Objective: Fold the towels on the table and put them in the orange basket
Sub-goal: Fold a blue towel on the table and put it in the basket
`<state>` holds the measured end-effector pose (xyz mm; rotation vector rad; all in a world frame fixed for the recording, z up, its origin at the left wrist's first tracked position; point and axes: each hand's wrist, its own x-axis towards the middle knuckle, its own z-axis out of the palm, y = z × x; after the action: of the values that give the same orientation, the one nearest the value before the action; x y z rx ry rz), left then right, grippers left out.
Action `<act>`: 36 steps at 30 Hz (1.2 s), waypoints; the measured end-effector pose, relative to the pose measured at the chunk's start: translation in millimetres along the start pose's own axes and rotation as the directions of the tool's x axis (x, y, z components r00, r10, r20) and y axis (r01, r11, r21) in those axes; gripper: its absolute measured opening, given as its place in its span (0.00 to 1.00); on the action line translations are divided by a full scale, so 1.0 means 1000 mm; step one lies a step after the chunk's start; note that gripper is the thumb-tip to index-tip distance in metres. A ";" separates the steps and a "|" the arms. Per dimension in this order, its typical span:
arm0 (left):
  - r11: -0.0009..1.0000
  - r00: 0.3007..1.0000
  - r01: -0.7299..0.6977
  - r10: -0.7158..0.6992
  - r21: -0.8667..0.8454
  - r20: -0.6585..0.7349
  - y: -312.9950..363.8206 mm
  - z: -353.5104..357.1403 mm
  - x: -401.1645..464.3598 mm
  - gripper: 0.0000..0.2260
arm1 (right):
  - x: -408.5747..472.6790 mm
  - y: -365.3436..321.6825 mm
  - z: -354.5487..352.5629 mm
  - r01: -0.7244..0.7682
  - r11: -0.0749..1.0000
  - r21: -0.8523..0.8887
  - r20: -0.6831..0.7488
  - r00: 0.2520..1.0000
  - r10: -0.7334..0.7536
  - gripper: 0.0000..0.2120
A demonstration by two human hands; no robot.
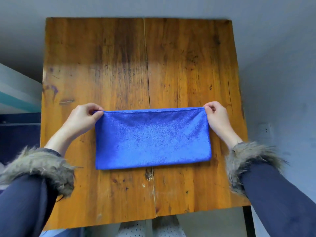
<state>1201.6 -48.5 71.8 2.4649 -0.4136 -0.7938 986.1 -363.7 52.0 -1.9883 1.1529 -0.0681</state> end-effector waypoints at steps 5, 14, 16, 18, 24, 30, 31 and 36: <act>0.992 1.000 0.001 0.000 -0.130 0.004 -0.009 -0.002 -0.010 0.04 | -0.009 -0.001 -0.002 0.046 0.998 0.049 -0.006 0.999 -0.046 0.07; 0.990 0.992 0.080 -0.090 -0.117 -0.083 -0.017 0.017 0.019 0.04 | 0.014 -0.003 0.013 0.029 0.998 0.061 -0.037 0.999 -0.027 0.07; 0.989 0.990 0.110 -0.118 -0.104 -0.073 -0.020 0.023 0.024 0.03 | 0.017 -0.001 0.020 -0.010 0.999 0.045 -0.053 0.999 0.013 0.09; 0.980 0.981 0.122 -0.143 -0.156 -0.129 -0.021 0.026 0.026 0.07 | 0.017 0.000 0.023 -0.051 0.995 0.080 -0.081 0.995 0.058 0.12; 0.963 0.956 0.123 -0.179 -0.238 -0.230 -0.024 0.035 0.005 0.13 | -0.011 0.014 0.025 -0.158 0.976 0.147 -0.101 0.980 0.174 0.15; 0.960 0.943 0.112 -0.184 -0.256 -0.278 -0.032 0.046 -0.020 0.11 | -0.035 0.028 0.023 -0.258 0.955 0.146 -0.077 0.960 0.271 0.09; 0.962 0.936 0.098 -0.177 -0.256 -0.305 -0.033 0.046 -0.021 0.11 | -0.036 0.028 0.021 -0.262 0.954 0.145 -0.081 0.958 0.276 0.08; 0.998 0.888 -0.009 0.033 0.055 -0.458 -0.025 0.053 -0.035 0.15 | -0.057 0.020 0.022 -0.129 0.981 -0.144 -0.300 0.951 0.081 0.10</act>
<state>1145.4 -33.0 36.8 2.5833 -0.2834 -0.1704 948.2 -312.2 42.9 -2.1043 1.4946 -0.2271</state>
